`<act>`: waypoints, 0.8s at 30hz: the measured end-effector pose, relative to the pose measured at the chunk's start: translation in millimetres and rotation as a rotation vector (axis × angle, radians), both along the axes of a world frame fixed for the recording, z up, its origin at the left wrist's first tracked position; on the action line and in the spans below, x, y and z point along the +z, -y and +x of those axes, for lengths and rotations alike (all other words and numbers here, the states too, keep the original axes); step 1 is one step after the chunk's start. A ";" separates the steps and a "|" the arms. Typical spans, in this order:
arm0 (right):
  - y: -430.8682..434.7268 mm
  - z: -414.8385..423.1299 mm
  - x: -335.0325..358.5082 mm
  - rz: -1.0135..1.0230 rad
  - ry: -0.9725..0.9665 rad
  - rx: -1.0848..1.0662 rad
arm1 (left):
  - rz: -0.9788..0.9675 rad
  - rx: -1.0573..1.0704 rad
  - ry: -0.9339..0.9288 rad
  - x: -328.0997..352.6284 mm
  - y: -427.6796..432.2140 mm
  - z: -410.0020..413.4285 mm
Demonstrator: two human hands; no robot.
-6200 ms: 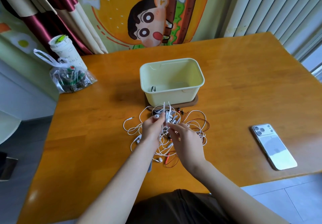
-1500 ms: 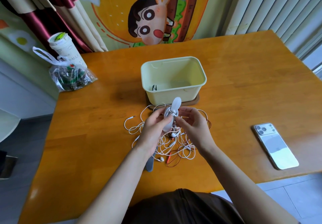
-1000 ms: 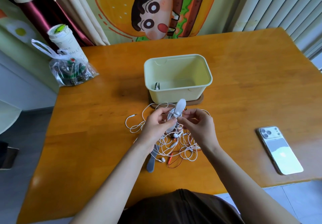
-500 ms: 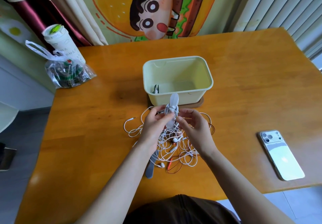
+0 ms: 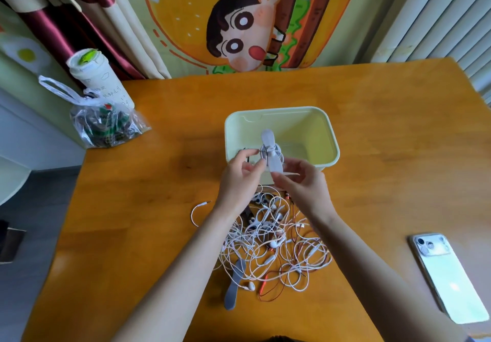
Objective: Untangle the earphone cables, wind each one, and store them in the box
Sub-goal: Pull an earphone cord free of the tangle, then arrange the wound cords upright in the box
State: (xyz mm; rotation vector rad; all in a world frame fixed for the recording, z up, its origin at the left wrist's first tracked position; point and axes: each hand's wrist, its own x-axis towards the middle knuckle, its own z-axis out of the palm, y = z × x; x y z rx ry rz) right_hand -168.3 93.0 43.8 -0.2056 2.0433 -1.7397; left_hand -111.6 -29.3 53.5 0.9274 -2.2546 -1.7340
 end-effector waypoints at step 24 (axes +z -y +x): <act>88.9 -122.3 -48.0 0.836 0.254 0.497 | -0.365 0.026 0.282 -61.3 61.1 -17.1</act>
